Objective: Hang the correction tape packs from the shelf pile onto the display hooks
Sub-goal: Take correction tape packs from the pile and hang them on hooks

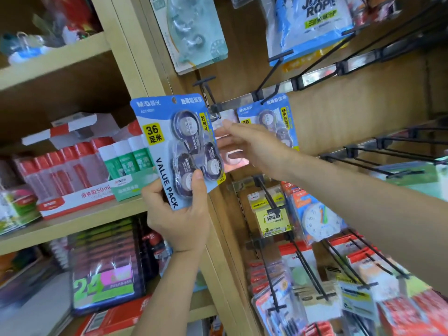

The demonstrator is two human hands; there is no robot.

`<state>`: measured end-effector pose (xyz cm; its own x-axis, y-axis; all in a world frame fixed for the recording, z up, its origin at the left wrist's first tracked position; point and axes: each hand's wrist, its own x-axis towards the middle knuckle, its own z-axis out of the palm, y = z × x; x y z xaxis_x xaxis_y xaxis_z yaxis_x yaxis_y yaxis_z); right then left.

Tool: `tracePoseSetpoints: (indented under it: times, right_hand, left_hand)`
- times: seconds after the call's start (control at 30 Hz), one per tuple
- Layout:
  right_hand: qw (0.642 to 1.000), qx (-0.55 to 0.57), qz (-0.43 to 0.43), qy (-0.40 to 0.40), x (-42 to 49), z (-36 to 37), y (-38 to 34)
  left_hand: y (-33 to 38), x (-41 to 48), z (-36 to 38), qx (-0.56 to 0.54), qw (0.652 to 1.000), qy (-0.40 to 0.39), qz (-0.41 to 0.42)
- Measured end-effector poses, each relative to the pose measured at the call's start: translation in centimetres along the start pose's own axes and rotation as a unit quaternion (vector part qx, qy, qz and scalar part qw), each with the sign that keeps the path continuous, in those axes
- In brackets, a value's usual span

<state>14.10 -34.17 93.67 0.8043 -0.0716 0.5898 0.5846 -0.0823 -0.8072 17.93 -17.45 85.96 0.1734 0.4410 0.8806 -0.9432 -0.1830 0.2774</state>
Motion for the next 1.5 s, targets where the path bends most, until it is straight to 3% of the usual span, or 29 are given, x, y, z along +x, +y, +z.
tracePoseSetpoints:
  times: [0.2,0.53,0.7,0.97,1.5]
  right_hand:
    - [0.997,0.063,-0.001,-0.033,-1.0,2.7,-0.6]
    - [0.998,0.036,-0.057,-0.012,-3.8,-1.4,-1.0]
    - [0.997,-0.013,-0.059,0.05,-6.2,-5.1,-0.1]
    - [0.973,-0.027,-0.083,0.214,-8.4,-7.7,1.2]
    - [0.951,0.014,-0.06,0.304,-6.0,-6.0,-0.2]
  left_hand:
    - [0.1,0.3,-0.3,0.003,0.999,-0.014,0.043]
    - [0.0,-0.1,-2.9,0.074,0.972,-0.164,0.149]
    - [-0.4,1.0,-1.8,0.155,0.938,-0.199,0.24]
    - [-1.3,0.3,-1.1,0.235,0.914,-0.183,0.276]
    - [-1.0,0.0,-1.4,0.255,0.911,-0.189,0.263]
